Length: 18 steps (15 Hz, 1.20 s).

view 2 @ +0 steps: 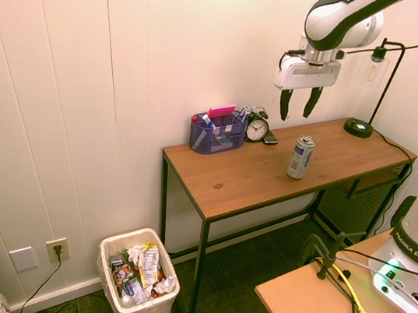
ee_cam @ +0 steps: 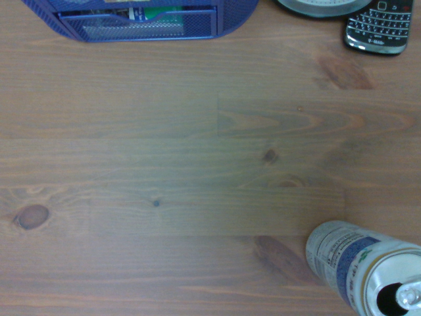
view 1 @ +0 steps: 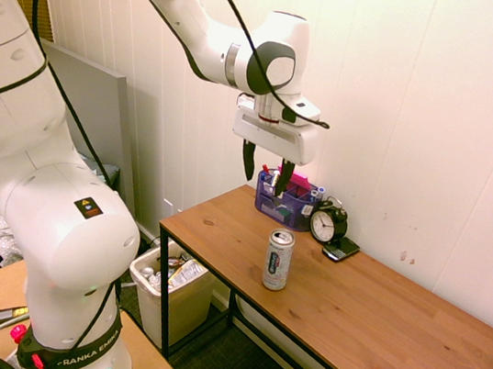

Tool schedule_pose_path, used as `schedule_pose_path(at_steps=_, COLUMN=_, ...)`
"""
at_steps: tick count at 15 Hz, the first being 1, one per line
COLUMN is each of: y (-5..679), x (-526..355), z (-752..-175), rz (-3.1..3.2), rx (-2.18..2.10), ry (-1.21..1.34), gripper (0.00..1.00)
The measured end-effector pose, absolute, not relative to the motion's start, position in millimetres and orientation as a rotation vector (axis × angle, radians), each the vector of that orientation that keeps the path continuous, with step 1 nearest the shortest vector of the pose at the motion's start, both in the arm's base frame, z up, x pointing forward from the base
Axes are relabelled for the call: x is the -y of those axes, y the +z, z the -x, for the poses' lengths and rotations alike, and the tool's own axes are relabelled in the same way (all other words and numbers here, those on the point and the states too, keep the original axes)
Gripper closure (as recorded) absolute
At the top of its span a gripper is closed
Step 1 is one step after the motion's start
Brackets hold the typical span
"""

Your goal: Throw the can in the trash bin

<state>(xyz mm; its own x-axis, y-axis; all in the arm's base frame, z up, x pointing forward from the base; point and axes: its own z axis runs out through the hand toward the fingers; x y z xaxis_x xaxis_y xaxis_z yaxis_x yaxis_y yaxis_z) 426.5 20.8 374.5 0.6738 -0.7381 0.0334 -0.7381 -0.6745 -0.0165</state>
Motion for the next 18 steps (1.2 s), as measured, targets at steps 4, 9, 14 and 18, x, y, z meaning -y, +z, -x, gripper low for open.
schedule_pose_path(at_steps=4, y=369, x=-6, z=-425, rz=2.835, rx=-1.325, ry=-0.075, gripper=0.0)
schedule_pose_path(at_steps=9, y=355, x=37, z=-415, rz=2.794, rx=-1.461, ry=-0.072, gripper=0.0)
schedule_pose_path(at_steps=14, y=326, x=65, z=-407, rz=2.781, rx=-1.49, ry=0.025, gripper=0.0)
schedule_pose_path(at_steps=18, y=289, x=58, z=-413, rz=2.776, rx=-1.455, ry=0.096, gripper=0.0)
